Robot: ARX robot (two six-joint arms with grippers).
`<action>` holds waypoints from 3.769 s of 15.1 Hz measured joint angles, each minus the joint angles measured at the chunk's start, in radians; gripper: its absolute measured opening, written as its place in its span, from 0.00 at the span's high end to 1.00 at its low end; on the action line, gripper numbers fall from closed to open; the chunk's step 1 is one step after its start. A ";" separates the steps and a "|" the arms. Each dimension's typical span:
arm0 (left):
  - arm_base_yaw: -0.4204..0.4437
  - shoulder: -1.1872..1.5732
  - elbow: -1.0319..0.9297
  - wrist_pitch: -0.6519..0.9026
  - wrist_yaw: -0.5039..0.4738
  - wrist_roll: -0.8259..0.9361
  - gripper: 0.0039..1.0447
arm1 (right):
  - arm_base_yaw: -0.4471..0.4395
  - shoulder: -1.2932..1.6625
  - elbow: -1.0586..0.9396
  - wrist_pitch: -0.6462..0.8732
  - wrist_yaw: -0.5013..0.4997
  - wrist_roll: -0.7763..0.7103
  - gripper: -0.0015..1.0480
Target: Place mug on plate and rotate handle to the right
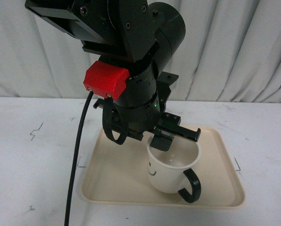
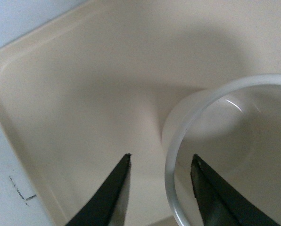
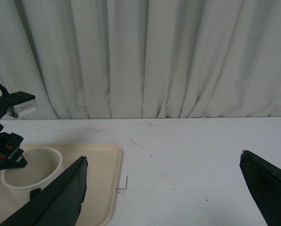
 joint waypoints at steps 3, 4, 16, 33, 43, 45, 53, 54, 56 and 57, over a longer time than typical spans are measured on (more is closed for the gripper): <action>0.028 -0.093 -0.092 0.098 0.041 -0.029 0.26 | 0.000 0.000 0.000 0.000 0.000 0.000 0.06; 0.045 -0.171 -0.157 0.209 0.061 -0.036 0.15 | 0.000 0.000 0.000 0.000 0.000 0.000 0.06; 0.294 -0.721 -1.163 1.508 -0.165 0.031 0.99 | 0.000 0.000 0.000 0.000 0.000 0.000 0.06; 0.562 -1.572 -1.501 1.038 0.092 0.034 0.99 | 0.000 0.000 0.000 0.000 0.000 0.000 0.06; 0.562 -1.887 -1.501 0.738 0.092 0.034 0.99 | 0.000 0.000 0.000 0.000 0.000 0.000 0.06; 0.562 -1.924 -1.501 0.700 0.092 0.034 0.99 | 0.000 0.000 0.000 0.000 0.000 0.000 0.06; 0.562 -2.137 -1.501 0.474 0.093 0.033 0.99 | 0.000 0.000 0.000 0.000 0.000 0.000 0.06; 0.562 -2.137 -1.501 0.477 0.092 0.034 0.88 | 0.000 0.000 0.000 0.000 0.000 0.000 0.06; 0.562 -2.137 -1.501 0.477 0.092 0.034 0.65 | 0.000 0.000 0.000 0.000 0.000 0.000 0.06; 0.562 -2.137 -1.501 0.476 0.091 0.034 0.53 | -0.051 0.087 0.066 -0.186 -0.135 -0.074 0.06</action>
